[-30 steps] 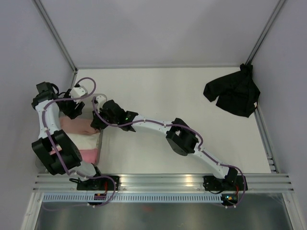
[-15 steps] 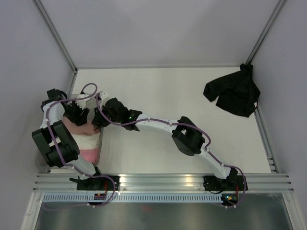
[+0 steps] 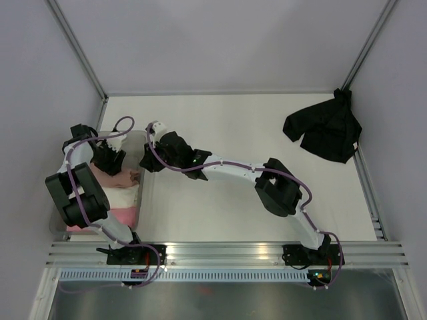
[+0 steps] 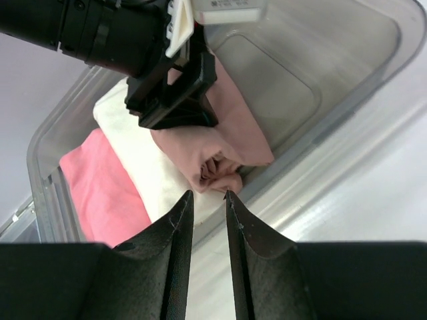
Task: Roll the t-shirts
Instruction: Place the rolled tshirt into the container
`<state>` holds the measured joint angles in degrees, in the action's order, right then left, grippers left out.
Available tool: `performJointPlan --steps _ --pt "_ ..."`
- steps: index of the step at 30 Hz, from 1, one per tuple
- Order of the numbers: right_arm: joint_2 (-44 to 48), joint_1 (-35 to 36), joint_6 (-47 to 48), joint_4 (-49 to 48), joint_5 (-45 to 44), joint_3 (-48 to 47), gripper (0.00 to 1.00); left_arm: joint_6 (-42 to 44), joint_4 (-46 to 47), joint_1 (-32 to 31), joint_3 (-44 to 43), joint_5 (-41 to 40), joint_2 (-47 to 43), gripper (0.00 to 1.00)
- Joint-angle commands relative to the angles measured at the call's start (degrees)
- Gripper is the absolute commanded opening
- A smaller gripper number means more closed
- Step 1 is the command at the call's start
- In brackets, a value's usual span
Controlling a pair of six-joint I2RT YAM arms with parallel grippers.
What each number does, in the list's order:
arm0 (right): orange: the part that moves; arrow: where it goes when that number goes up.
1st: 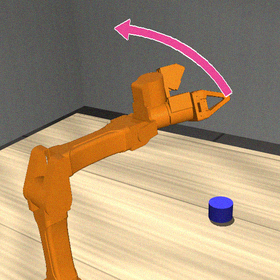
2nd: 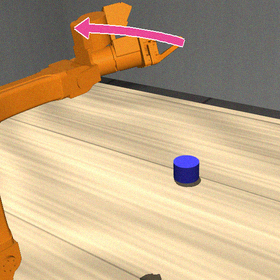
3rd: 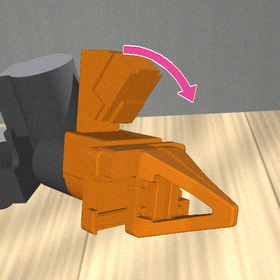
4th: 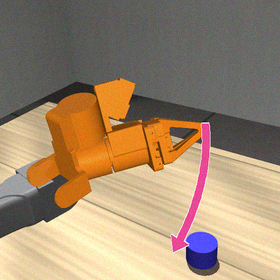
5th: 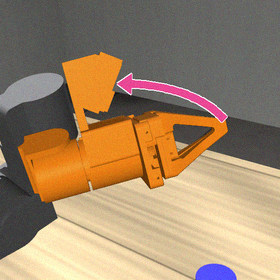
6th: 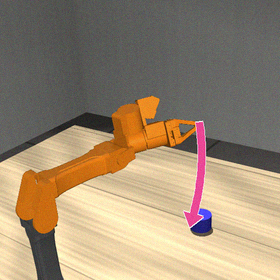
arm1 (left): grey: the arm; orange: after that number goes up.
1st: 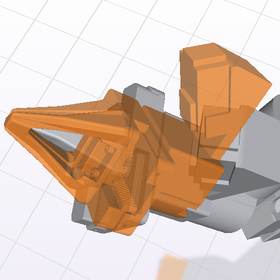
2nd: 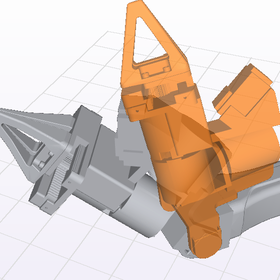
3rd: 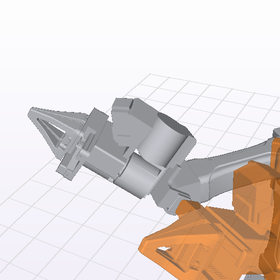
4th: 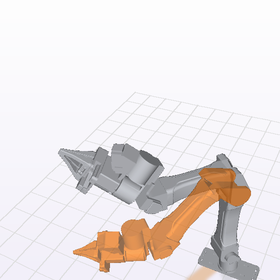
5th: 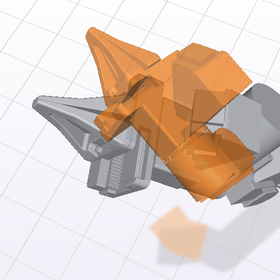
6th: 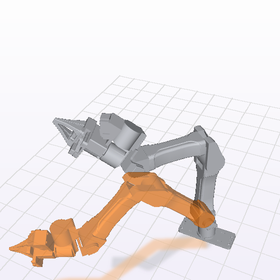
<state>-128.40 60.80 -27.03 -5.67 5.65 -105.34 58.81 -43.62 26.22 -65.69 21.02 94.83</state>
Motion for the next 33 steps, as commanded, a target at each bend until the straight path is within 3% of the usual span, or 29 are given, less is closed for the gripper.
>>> performJointPlan --steps 1,8,12,16,20,23,33 --pt "6.1 -0.2 1.3 -2.9 -2.0 3.6 0.32 -4.7 1.5 0.1 -0.5 -2.1 0.6 0.62" --pt "9.7 -1.1 2.7 -3.1 -2.5 8.0 0.35 -9.1 1.6 0.1 -5.1 -1.7 -2.9 0.63" --pt "11.2 -1.3 3.6 -3.2 -2.4 9.6 0.36 -14.2 1.7 2.0 -11.8 -6.5 -3.6 0.64" --pt "12.2 -1.3 4.6 -3.1 -2.7 11.3 0.36 -14.7 2.8 4.5 -12.9 -14.9 -4.9 0.62" --pt "13.0 -1.3 4.8 -3.1 -2.6 12.9 0.35 -12.7 4.9 6.6 -8.2 -20.7 -7.6 0.33" --pt "13.1 -1.4 5.1 -2.2 -2.3 13.7 0.35 -12.4 4.9 9.0 -5.1 -22.3 -7.5 0.2" --pt "11.9 -1.4 5.7 0.3 -2.2 13.0 0.34 -13.3 6.6 11.5 -4.0 -14.0 -4.9 0.18"
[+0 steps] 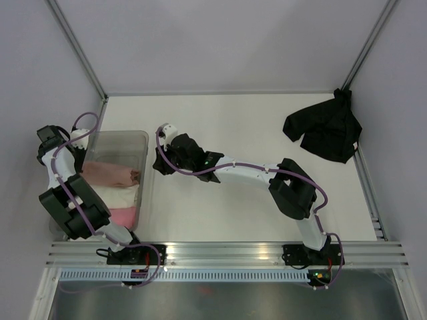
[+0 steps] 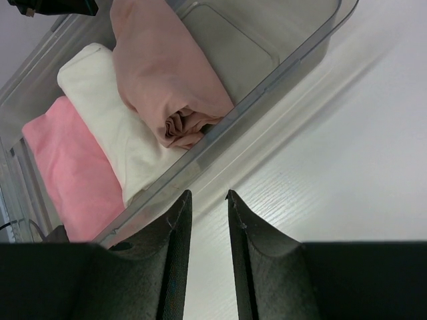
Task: Roll the t-shirts
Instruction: Place the rolled tshirt into the container
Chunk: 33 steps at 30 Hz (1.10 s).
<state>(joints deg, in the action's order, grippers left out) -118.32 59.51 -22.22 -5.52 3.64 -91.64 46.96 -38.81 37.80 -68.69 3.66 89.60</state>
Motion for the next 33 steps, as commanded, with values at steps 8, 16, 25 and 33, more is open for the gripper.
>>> performJointPlan --steps 8,16,25,33 --pt "1.8 -0.3 1.8 1.4 -0.8 -0.3 0.34 -3.4 1.6 -0.3 0.2 4.8 2.2 0.18" --pt "1.8 -0.6 2.0 1.5 -1.1 -0.6 0.34 -5.6 5.1 -1.0 -3.1 2.2 8.2 0.17" --pt "1.7 -0.7 2.1 1.8 -1.0 -0.4 0.34 -5.3 8.8 -1.0 -4.7 -3.3 11.0 0.16" --pt "1.7 -0.8 2.4 2.0 -1.0 -0.1 0.34 -4.9 12.0 -1.0 -4.8 -5.6 12.8 0.17"
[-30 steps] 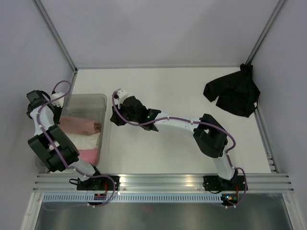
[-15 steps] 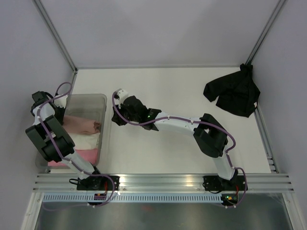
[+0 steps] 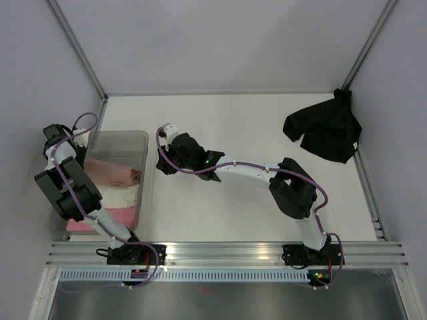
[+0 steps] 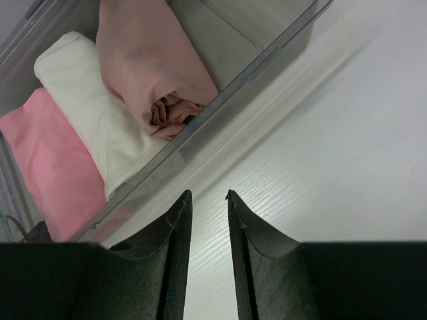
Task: Roll the t-shirts
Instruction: Place the rolled tshirt into the container
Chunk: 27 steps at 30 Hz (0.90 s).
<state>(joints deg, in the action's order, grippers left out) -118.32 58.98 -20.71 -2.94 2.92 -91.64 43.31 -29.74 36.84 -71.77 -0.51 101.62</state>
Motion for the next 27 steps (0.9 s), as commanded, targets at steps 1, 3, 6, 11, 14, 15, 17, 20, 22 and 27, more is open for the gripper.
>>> performJointPlan --steps 1,3,6,11,14,15,17,20,22,27 --pt "1.8 -0.3 0.8 -0.5 -0.3 0.0 0.34 -1.2 2.8 0.1 -1.1 -1.2 0.0 0.17" --pt "2.0 -0.2 1.0 -0.3 -0.5 0.1 0.34 -1.2 2.8 0.0 -0.5 -0.7 -1.5 0.17" --pt "2.2 -0.4 1.0 -0.4 -0.5 0.5 0.34 -2.3 0.5 -0.2 0.0 0.2 -6.4 0.17" --pt "2.4 -0.4 0.9 -0.9 -0.5 1.1 0.34 -3.1 -6.6 -5.3 0.7 5.9 -16.5 0.17" --pt "3.4 -0.7 0.5 -1.5 -0.7 2.3 0.34 -3.1 -14.2 -10.4 2.5 7.7 -18.2 0.17" --pt "3.9 -1.0 0.4 -1.6 -0.8 3.5 0.34 -4.0 -15.8 -11.3 3.3 7.9 -18.2 0.17" --pt "5.4 -1.4 0.1 -2.4 -0.9 4.8 0.34 -5.6 -18.6 -14.0 4.3 8.2 -18.7 0.17" --pt "7.7 -2.1 0.4 -2.9 -1.5 7.4 0.34 -7.4 -20.2 -17.6 6.9 7.6 -19.5 0.17" --pt "8.8 -2.4 0.4 -3.1 -1.8 9.5 0.34 -8.5 -20.6 -19.3 8.0 7.3 -20.0 0.17" --pt "11.6 -3.0 0.3 -4.0 -2.2 13.3 0.34 -11.2 -21.2 -22.2 9.6 6.0 -20.4 0.16"
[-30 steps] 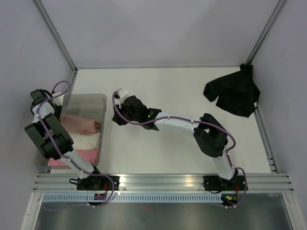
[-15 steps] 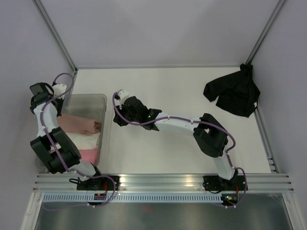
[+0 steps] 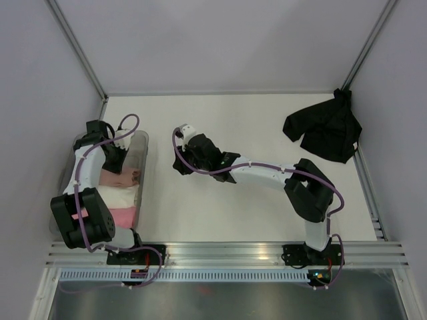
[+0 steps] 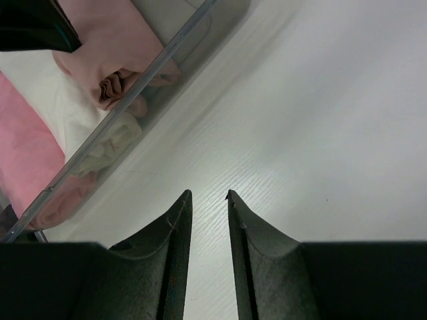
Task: Roll the t-shirts
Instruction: Place the rolled tshirt into the container
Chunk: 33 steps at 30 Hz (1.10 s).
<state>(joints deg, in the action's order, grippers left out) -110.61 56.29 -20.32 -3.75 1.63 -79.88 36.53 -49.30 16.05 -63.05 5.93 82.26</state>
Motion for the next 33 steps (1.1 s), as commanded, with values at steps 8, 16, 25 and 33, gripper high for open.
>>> performJointPlan --steps 8,16,25,33 --pt "4.4 -0.7 0.2 -2.1 -1.0 1.6 0.34 -6.4 2.4 -2.5 2.9 -1.1 0.6 0.16" --pt "5.3 -1.1 0.0 -2.0 -1.3 1.9 0.34 -6.4 2.7 -2.7 0.7 -1.3 0.0 0.17" --pt "12.0 -4.5 1.9 -1.4 -6.0 6.0 0.37 -5.4 -12.3 -8.0 -19.1 7.8 -1.2 0.3" --pt "24.8 -12.6 -1.5 9.4 -20.3 11.9 0.46 -8.4 -16.0 -39.8 -24.4 -0.3 -5.3 0.34"
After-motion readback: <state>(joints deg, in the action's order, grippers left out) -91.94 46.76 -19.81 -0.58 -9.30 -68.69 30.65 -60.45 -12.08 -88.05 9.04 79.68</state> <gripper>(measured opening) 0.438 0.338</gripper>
